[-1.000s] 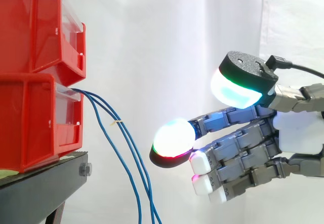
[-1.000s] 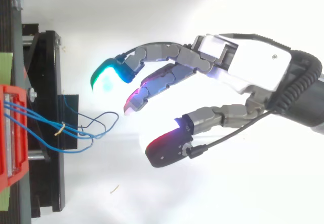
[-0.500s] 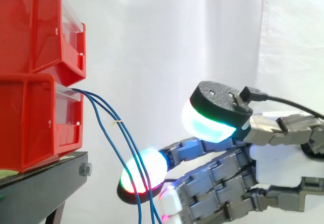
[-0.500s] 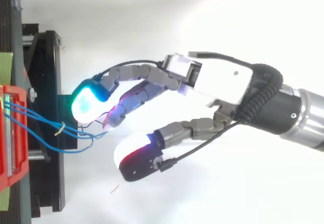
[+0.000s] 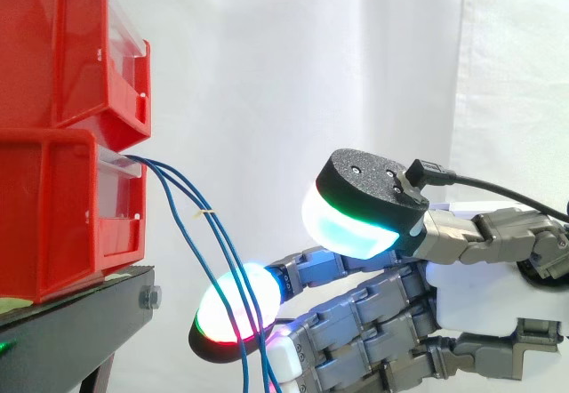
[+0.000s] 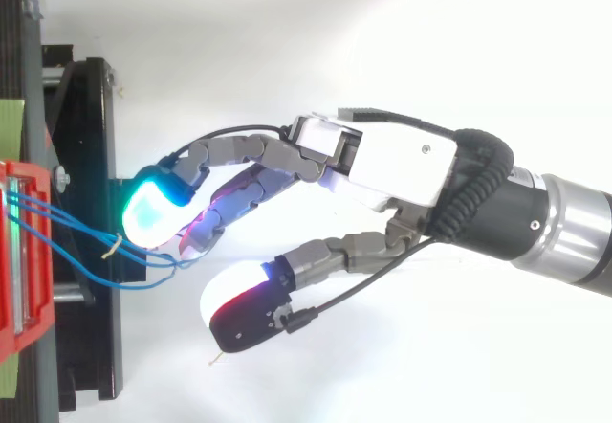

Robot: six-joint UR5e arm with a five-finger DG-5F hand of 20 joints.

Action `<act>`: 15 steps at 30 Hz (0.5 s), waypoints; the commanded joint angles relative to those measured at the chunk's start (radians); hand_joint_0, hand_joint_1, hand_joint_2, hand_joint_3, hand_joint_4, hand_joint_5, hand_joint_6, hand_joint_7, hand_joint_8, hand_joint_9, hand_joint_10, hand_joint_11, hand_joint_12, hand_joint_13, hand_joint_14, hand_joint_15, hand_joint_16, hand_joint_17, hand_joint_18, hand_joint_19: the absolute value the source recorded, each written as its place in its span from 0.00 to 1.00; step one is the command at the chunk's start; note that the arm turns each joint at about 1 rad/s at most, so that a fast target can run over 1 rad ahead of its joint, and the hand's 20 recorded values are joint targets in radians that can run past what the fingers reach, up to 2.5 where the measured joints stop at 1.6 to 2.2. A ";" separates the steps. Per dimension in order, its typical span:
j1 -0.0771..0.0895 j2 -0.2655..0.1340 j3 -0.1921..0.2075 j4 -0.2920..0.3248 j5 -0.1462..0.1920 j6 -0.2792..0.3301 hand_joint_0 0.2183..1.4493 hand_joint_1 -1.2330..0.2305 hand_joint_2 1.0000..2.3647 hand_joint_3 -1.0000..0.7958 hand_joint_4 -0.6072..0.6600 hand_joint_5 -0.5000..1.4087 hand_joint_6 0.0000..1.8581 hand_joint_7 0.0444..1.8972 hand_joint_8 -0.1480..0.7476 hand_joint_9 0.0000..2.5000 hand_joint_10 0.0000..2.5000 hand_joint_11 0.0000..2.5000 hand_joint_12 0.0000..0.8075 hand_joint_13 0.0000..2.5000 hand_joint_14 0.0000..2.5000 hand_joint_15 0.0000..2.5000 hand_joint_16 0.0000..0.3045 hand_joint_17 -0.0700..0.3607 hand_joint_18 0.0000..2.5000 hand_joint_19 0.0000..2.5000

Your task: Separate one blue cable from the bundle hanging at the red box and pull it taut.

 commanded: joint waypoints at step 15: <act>0.005 -0.050 0.038 0.017 -0.014 0.014 0.31 0.34 0.00 0.28 0.68 0.18 0.27 0.42 0.52 0.36 0.00 0.17 0.41 0.33 0.00 0.13 0.10 0.32 0.26 0.14</act>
